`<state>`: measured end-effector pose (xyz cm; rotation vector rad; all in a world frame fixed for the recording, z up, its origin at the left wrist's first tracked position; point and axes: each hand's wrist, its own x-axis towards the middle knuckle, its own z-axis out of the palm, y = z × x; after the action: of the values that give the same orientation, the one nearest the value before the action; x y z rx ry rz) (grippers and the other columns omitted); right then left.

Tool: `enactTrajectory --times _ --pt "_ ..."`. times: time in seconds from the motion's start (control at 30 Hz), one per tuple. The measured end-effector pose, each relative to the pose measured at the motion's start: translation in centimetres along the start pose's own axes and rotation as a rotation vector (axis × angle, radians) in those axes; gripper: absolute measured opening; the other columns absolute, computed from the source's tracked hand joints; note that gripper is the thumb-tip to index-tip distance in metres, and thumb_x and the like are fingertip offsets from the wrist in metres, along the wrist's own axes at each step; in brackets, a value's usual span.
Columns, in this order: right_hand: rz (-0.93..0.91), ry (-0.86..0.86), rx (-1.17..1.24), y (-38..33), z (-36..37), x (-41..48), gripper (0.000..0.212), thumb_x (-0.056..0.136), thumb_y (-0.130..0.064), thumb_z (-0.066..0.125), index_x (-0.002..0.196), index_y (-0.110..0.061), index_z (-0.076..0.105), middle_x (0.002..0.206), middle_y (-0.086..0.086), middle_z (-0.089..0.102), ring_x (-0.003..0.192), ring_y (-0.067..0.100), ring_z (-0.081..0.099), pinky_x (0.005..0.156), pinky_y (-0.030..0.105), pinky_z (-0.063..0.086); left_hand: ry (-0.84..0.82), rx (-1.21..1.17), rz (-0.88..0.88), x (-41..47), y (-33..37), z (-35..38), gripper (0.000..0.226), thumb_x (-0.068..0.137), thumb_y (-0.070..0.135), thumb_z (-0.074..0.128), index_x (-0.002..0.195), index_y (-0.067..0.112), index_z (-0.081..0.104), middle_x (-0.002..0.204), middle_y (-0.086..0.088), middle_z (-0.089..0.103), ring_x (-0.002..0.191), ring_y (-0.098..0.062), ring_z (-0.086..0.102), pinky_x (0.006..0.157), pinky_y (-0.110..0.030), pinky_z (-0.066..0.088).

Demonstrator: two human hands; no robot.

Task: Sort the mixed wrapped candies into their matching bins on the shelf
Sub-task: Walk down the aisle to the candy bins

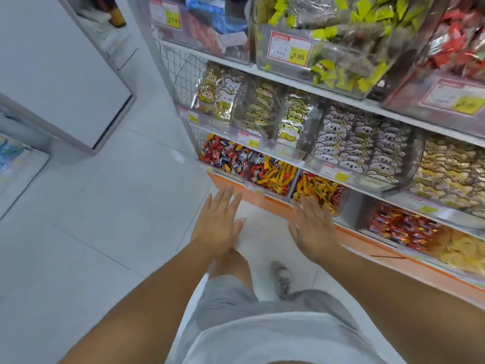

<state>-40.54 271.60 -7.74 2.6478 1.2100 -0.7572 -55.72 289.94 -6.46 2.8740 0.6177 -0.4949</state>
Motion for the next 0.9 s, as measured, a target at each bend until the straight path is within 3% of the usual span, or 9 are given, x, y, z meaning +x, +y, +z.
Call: enactTrajectory --times 0.2,0.33,0.37,0.47,0.53,0.63,0.73,0.8,0.9 --pt "0.147 0.004 0.010 -4.5 -0.2 4.7 0.062 0.102 -0.044 0.018 0.154 -0.017 -0.003 0.161 0.009 -0.009 0.148 0.028 -0.010 0.119 0.049 -0.002 -0.007 0.062 0.197 6.3 -7.5 -0.2 0.079 0.086 0.058 -0.011 0.153 0.019 0.007 0.160 -0.004 -0.005 0.149 -0.021 -0.004 0.119 -0.039 -0.005" --pt "0.352 0.114 0.088 -9.9 0.3 9.2 0.056 0.097 -0.039 0.037 0.145 -0.008 0.040 0.152 0.017 0.034 0.139 0.036 0.034 0.109 0.057 0.033 0.043 0.113 0.359 11.3 -14.2 0.5 0.069 0.100 0.051 0.008 0.140 0.010 0.047 0.151 -0.012 0.037 0.138 -0.029 0.038 0.115 -0.042 0.020" --pt "0.368 0.113 0.105 -11.4 0.5 10.3 0.056 0.098 -0.038 0.036 0.145 -0.009 0.039 0.152 0.017 0.033 0.140 0.035 0.033 0.110 0.056 0.032 0.015 0.105 0.378 12.1 -15.6 0.7 0.066 0.100 0.049 0.014 0.139 0.009 0.048 0.150 -0.013 0.038 0.138 -0.030 0.039 0.116 -0.043 0.020" --pt "0.369 0.066 0.148 -15.0 1.6 13.3 0.061 0.102 -0.043 0.021 0.154 -0.016 0.005 0.161 0.009 -0.002 0.149 0.027 -0.002 0.119 0.049 0.004 0.002 0.111 0.413 13.5 -18.3 1.3 0.065 0.096 0.048 0.020 0.146 0.011 0.038 0.156 -0.011 0.027 0.145 -0.028 0.025 0.116 -0.043 0.017" --pt "0.359 0.062 0.161 -16.5 1.7 14.9 0.061 0.102 -0.044 0.016 0.154 -0.018 -0.002 0.161 0.007 -0.009 0.148 0.025 -0.011 0.120 0.047 -0.002 0.013 0.114 0.410 14.2 -19.3 2.3 0.064 0.094 0.047 0.024 0.143 0.010 0.044 0.152 -0.012 0.036 0.141 -0.028 0.033 0.113 -0.046 0.027" --pt "0.323 0.069 0.145 -16.9 2.8 17.0 0.060 0.103 -0.043 0.016 0.153 -0.017 -0.005 0.161 0.008 -0.009 0.148 0.026 -0.010 0.119 0.048 -0.003 0.024 0.092 0.392 15.4 -20.0 5.0 0.063 0.094 0.046 0.025 0.142 0.011 0.045 0.152 -0.012 0.037 0.141 -0.028 0.034 0.112 -0.048 0.034" --pt "0.294 0.072 0.101 -15.7 4.8 20.0 0.061 0.103 -0.043 0.014 0.153 -0.017 -0.008 0.161 0.008 -0.012 0.148 0.027 -0.012 0.120 0.049 -0.001 0.043 0.083 0.347 17.7 -19.8 8.4 0.065 0.096 0.048 0.015 0.151 0.015 0.026 0.160 -0.007 0.015 0.148 -0.023 0.011 0.120 -0.042 0.013" --pt "0.278 0.102 0.101 -14.6 7.0 22.6 0.060 0.102 -0.043 0.011 0.153 -0.017 -0.007 0.161 0.008 -0.011 0.148 0.027 -0.012 0.120 0.048 -0.002 0.070 0.083 0.357 19.5 -19.4 11.0 0.062 0.095 0.047 0.023 0.147 0.015 0.035 0.157 -0.009 0.027 0.146 -0.024 0.022 0.117 -0.042 0.023" --pt "0.264 0.225 0.063 -13.3 10.2 26.8 0.063 0.097 -0.044 0.011 0.152 -0.014 0.019 0.159 0.011 0.016 0.148 0.030 0.009 0.118 0.051 0.009 0.163 0.093 0.376 23.1 -19.5 15.2 0.058 0.094 0.043 0.032 0.143 0.013 0.043 0.152 -0.010 0.037 0.144 -0.023 0.024 0.114 -0.044 0.025"
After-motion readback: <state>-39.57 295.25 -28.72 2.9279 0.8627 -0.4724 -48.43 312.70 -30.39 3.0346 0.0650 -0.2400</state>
